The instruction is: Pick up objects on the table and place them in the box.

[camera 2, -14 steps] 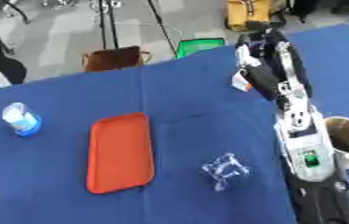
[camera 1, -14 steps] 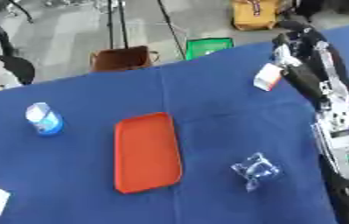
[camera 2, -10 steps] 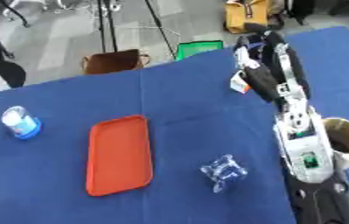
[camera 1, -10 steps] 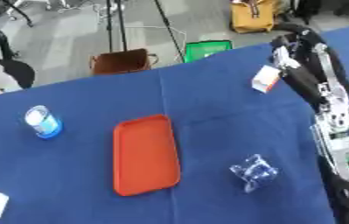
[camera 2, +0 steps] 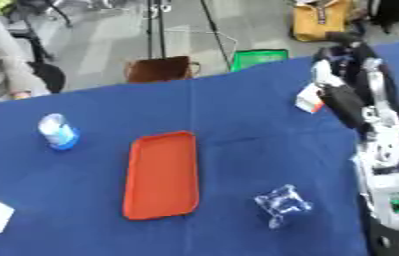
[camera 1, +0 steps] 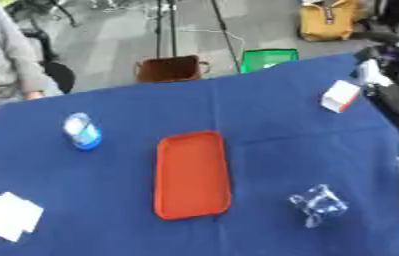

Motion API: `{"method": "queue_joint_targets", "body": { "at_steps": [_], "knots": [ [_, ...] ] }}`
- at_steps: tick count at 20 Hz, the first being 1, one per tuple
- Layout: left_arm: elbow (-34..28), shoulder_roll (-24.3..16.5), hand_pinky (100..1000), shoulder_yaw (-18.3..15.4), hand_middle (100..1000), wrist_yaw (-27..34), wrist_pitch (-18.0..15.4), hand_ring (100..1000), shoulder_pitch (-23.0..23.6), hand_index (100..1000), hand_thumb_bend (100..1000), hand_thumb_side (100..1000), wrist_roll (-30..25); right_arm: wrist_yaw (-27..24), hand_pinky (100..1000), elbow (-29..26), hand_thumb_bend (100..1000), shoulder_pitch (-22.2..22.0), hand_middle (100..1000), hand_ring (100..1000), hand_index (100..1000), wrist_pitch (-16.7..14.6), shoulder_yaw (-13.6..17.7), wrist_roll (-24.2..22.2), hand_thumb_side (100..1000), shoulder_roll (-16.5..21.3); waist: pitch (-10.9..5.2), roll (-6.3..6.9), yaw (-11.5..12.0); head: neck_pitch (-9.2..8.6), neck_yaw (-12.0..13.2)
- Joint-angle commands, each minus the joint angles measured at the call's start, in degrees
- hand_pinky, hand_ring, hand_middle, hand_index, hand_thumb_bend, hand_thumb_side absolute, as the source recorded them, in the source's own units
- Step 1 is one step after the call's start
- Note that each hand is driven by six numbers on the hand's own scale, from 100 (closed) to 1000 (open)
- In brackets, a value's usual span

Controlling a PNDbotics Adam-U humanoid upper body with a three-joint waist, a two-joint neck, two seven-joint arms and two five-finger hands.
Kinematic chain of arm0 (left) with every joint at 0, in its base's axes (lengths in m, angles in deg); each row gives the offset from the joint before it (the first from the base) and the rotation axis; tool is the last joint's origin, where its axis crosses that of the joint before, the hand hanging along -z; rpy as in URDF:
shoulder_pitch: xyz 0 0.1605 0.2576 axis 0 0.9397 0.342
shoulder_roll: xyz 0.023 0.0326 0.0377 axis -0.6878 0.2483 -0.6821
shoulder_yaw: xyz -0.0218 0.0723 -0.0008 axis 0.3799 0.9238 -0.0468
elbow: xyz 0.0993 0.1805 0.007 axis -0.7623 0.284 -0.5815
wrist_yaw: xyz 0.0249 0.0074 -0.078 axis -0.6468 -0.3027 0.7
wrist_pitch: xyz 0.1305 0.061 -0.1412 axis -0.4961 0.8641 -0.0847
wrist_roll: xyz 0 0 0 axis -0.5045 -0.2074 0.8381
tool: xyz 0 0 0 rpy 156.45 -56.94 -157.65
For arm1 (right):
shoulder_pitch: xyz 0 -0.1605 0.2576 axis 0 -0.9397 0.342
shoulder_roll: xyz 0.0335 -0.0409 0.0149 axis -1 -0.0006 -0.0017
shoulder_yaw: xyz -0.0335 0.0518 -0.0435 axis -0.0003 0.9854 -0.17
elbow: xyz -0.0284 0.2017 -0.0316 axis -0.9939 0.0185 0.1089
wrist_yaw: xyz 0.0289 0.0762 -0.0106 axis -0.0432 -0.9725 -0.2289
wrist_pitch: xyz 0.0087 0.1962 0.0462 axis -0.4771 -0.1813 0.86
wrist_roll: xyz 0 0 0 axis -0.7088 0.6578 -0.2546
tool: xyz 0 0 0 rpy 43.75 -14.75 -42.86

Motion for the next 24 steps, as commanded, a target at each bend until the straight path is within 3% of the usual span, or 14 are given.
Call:
{"method": "queue_joint_targets", "body": {
  "at_steps": [1, 15, 24],
  "knots": [
    [-0.1, -2.6, 920, 0.5, 856, -0.7, -0.8, 891, -1.2, 835, 895, 541, -0.3, 0.0, 695, -0.5, 100, 0.7, 620, 539, 849, -0.1, -0.1, -0.2, 489, 1.0, -0.87, -0.14, 0.0, -0.44, 3.5],
    [3.3, -5.7, 959, 7.6, 865, -5.2, -3.8, 921, -4.8, 771, 962, 547, -7.1, -0.2, 695, -0.5, 100, 0.8, 620, 538, 849, -0.2, -0.2, -0.4, 489, 1.1, -0.7, 0.34, -1.4, 0.13, 1.8],
    [6.7, -5.0, 953, 10.3, 853, -7.5, -5.7, 905, -6.4, 743, 931, 514, -6.5, -0.3, 695, -0.5, 100, 1.2, 620, 537, 850, -0.2, -0.3, -0.5, 490, 1.1, -0.43, 0.34, -2.1, -0.04, 1.5]
  ]
}}
